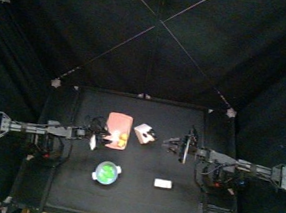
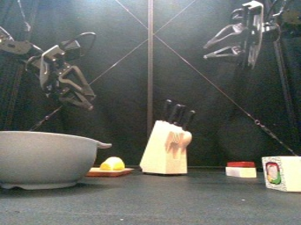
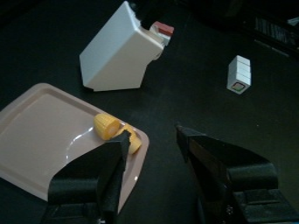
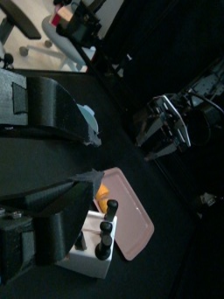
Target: Grab corn bottom
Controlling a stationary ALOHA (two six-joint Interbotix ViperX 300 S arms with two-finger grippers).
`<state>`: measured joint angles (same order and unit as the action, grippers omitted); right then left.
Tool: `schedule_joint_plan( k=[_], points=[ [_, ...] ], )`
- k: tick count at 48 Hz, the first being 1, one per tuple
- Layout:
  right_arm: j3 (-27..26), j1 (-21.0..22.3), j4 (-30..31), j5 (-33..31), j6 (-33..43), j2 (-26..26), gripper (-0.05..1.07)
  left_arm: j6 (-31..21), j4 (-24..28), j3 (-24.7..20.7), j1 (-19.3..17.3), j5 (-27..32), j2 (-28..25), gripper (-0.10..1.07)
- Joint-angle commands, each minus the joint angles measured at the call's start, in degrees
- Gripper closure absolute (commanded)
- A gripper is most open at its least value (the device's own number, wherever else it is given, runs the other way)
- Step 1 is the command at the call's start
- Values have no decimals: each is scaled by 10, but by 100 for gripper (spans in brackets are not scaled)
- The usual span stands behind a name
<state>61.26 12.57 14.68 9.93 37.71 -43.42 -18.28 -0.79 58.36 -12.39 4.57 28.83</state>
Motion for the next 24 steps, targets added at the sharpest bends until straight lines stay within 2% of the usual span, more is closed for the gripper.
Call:
schedule_joint_plan(
  k=[1,6,12,17,20,22,24],
  points=[
    [3,2,17,25,2,-6,33,1,-18,-44,-1,61,-20,14],
    [5,-2,25,29,2,-17,33,-4,-22,-90,2,140,-57,14],
    [30,-1,25,28,2,-40,33,-24,-19,-160,16,225,-135,14],
    [46,-4,23,28,3,-57,33,-46,8,-207,31,286,-185,15],
    [54,-3,20,28,4,-72,33,-75,38,-240,40,327,-207,15],
    [62,-4,17,28,4,-82,33,-110,60,-257,47,348,-220,15],
    [68,-4,12,28,4,-91,33,-166,89,-271,58,360,-230,15]
  ],
)
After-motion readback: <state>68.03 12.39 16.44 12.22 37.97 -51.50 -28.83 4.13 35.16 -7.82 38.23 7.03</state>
